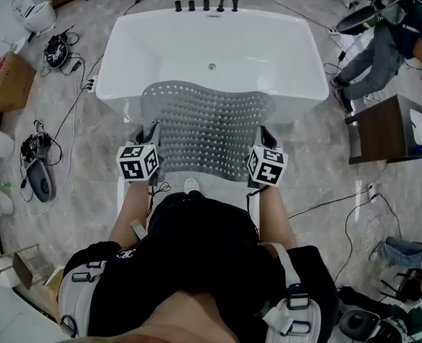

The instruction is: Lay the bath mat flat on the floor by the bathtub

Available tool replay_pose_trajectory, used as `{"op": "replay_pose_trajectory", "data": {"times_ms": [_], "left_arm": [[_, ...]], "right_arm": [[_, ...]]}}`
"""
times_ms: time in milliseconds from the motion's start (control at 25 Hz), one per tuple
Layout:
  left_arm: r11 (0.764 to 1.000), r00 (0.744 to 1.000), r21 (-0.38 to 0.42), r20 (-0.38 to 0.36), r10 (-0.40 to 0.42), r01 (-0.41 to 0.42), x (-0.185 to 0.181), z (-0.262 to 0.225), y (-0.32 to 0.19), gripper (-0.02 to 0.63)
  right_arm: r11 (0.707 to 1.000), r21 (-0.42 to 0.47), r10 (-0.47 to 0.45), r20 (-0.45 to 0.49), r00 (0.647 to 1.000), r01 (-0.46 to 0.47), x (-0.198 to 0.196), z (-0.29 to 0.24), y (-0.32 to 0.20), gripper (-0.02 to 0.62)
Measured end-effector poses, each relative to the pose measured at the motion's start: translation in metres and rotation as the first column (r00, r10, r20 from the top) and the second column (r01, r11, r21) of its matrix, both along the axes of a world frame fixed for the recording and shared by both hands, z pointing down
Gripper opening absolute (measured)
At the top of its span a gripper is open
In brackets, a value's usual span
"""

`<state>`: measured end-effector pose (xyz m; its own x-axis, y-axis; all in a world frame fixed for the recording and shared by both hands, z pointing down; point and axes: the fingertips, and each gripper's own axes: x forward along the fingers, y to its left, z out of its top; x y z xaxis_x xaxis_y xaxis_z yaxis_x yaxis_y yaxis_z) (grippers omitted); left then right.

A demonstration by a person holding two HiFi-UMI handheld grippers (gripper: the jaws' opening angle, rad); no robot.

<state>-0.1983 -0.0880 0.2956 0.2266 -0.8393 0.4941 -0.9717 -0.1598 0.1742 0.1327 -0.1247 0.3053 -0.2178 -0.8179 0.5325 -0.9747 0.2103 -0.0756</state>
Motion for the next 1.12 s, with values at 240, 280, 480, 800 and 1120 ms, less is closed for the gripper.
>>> {"op": "replay_pose_trajectory", "data": {"times_ms": [240, 280, 480, 800, 1120], "left_arm": [[0.99, 0.997, -0.119, -0.026, 0.078, -0.081, -0.006, 0.043, -0.009, 0.021], [0.986, 0.996, -0.14, -0.029, 0.084, -0.087, -0.007, 0.05, -0.011, 0.021], [0.971, 0.995, -0.22, -0.035, 0.091, -0.096, 0.004, 0.083, -0.024, 0.021], [0.927, 0.997, -0.366, -0.048, 0.068, -0.081, 0.014, 0.152, -0.016, 0.021], [0.875, 0.997, -0.479, -0.058, 0.044, -0.067, 0.016, 0.25, -0.018, 0.021]], "right_arm": [[0.993, -0.102, 0.056, -0.032, 0.998, -0.059, 0.017, 0.035, 0.0, 0.014], [0.991, -0.119, 0.065, -0.034, 0.997, -0.068, 0.02, 0.041, -0.002, 0.014], [0.977, -0.202, 0.063, -0.024, 0.998, -0.067, 0.037, 0.073, -0.018, 0.014], [0.946, -0.324, -0.01, -0.027, 1.0, 0.001, 0.045, 0.133, -0.034, 0.012], [0.884, -0.464, -0.075, -0.011, 0.997, 0.061, 0.027, 0.23, -0.038, 0.012]]}}
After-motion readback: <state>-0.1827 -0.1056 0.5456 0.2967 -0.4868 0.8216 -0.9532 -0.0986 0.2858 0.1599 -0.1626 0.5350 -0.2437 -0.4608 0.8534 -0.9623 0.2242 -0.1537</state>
